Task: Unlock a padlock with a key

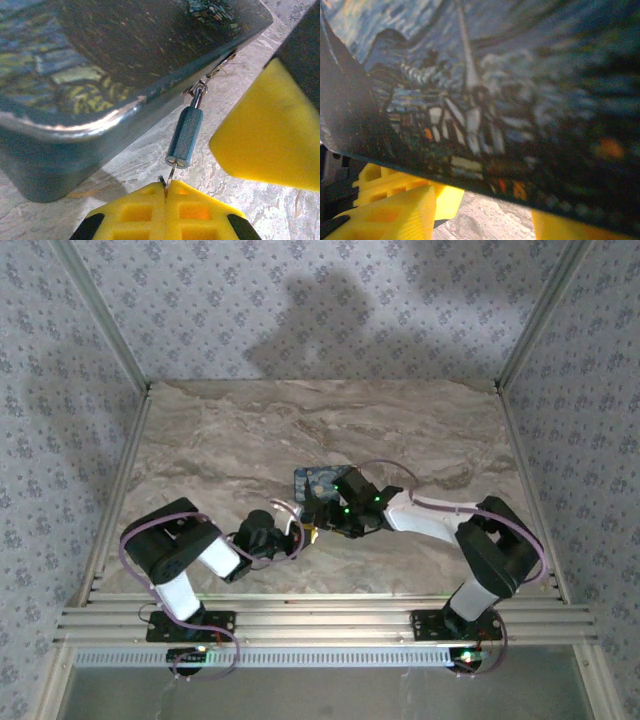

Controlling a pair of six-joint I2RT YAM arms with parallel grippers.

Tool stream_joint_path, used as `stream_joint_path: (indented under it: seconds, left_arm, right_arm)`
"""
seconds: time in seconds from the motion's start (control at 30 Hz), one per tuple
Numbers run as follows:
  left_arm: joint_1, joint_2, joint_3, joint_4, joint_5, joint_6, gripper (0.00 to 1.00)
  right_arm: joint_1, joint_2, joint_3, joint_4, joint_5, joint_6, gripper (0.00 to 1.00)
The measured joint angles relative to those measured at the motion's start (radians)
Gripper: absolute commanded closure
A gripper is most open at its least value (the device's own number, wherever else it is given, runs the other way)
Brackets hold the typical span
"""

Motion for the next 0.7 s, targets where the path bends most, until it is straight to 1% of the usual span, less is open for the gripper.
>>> stream_joint_path:
  seconds: [0.1, 0.33, 0.47, 0.6, 0.7]
  left_arm:
    - [-0.008, 0.000, 0.000, 0.000, -0.015, 0.002, 1.00]
    - [-0.026, 0.002, 0.000, 0.000, -0.040, 0.003, 1.00]
    - [-0.042, 0.002, 0.002, -0.003, -0.056, 0.003, 1.00]
    - [-0.073, 0.002, 0.016, -0.017, -0.082, 0.001, 1.00]
    - [-0.100, 0.006, 0.026, -0.023, -0.094, -0.001, 1.00]
  right_arm:
    - [0.000, -0.049, -0.021, -0.001, 0.026, 0.009, 0.41]
    - [0.000, -0.141, -0.076, 0.016, 0.104, 0.038, 0.41]
    - [0.005, -0.166, -0.140, 0.087, 0.150, 0.080, 0.41]
    - [0.032, -0.170, -0.217, 0.176, 0.188, 0.134, 0.40]
    - [0.048, -0.167, -0.235, 0.216, 0.201, 0.159, 0.40]
